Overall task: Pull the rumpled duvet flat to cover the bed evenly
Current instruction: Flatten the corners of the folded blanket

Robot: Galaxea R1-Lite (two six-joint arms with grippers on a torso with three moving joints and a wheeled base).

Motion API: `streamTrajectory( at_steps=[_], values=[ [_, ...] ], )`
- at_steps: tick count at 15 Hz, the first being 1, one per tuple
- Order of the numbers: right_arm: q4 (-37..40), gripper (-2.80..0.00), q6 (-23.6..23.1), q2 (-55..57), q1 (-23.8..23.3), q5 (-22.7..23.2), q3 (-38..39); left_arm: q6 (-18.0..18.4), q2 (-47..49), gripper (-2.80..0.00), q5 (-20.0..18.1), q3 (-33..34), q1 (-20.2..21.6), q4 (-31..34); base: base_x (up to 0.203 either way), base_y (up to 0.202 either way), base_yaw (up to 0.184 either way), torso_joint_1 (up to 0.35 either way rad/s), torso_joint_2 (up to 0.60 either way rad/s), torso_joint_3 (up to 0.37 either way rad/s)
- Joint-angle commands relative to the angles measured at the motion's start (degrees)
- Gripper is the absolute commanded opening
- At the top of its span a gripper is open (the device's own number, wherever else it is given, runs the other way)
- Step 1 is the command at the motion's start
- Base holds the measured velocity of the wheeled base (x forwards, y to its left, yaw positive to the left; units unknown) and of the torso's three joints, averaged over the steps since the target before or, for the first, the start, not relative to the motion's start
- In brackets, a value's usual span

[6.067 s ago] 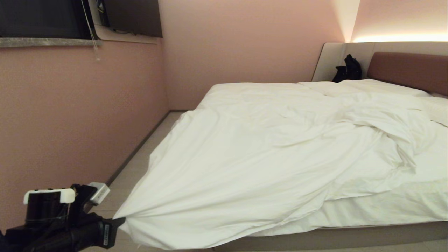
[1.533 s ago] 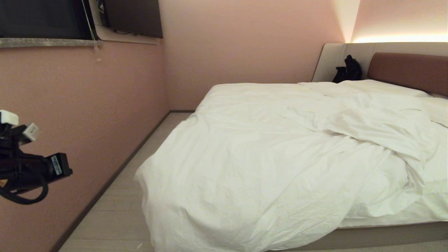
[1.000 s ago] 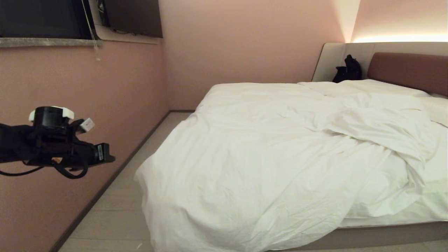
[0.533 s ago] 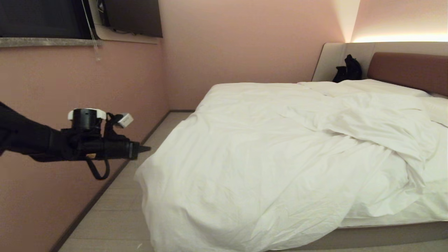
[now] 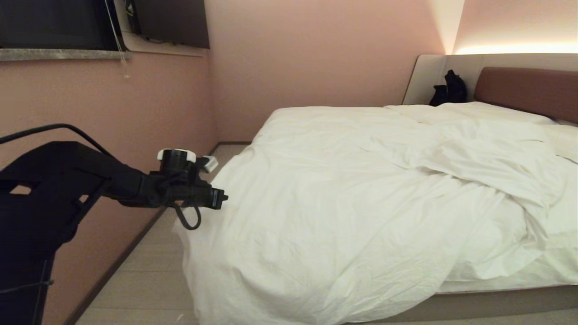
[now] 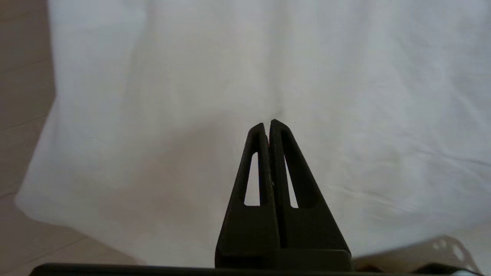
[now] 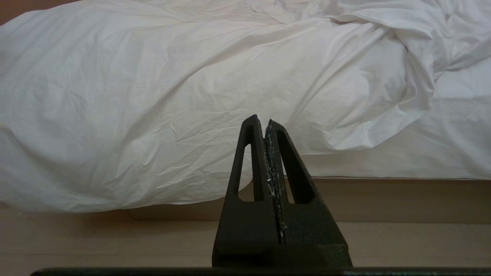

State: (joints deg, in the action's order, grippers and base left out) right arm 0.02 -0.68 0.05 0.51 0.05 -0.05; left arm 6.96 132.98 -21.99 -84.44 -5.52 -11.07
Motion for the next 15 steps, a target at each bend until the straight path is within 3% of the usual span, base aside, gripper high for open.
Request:
streamTrajectory(
  at_steps=[1,10,11,15],
  values=[
    [0.03,-2.80,-0.02,0.04,0.02,-0.05,0.05,0.05,4.25,-2.80,2.54,-2.94,-0.86,-0.08,0.000,0.000,0.000,0.000,0.00,0.000],
    [-0.02,-2.80,-0.02,0.04,0.02,0.04,0.05,0.21,10.55,-2.80,6.79,-12.86,-1.64,0.34,0.000,0.000,0.000,0.000,0.00,0.000],
    [-0.01,-2.80,-0.02,0.04,0.02,0.04,0.05,0.16,10.54,0.00,6.79,-12.86,-1.70,0.33,0.000,0.000,0.000,0.000,0.00,0.000],
    [0.03,-2.80,-0.02,0.04,0.02,0.04,0.05,0.68,11.16,0.00,6.70,-13.03,-2.04,-0.10,0.000,0.000,0.000,0.000,0.00,0.000]
  ],
)
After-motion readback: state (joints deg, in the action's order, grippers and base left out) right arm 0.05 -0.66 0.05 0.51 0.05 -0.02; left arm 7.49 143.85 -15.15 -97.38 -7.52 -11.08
